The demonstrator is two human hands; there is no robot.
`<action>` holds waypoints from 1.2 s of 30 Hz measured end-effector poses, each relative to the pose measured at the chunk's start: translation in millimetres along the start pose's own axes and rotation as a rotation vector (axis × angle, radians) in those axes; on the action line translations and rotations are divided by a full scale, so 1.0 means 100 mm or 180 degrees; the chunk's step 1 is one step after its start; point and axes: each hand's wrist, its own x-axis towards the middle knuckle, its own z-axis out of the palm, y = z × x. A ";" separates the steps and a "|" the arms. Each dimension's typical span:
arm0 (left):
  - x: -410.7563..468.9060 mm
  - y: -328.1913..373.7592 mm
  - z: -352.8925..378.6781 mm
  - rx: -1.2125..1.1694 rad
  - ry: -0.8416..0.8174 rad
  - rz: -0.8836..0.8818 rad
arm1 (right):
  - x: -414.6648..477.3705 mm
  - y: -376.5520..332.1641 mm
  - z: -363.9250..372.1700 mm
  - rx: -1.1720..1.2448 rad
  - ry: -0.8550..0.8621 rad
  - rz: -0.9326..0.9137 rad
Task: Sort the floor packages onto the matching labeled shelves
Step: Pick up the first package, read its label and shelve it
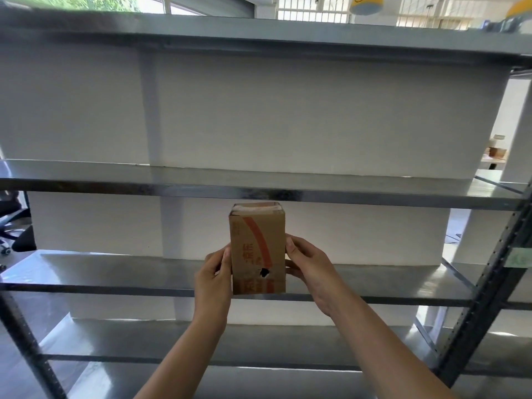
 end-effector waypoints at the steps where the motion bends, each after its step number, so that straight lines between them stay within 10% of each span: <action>1: 0.00 0.01 0.00 -0.0026 0.0003 -0.0002 | -0.01 0.00 0.01 0.0019 0.0002 -0.0038; 36: -0.40 -0.18 0.00 -0.0445 -0.0069 -0.0171 | -0.22 0.34 0.01 0.0695 0.0112 0.0309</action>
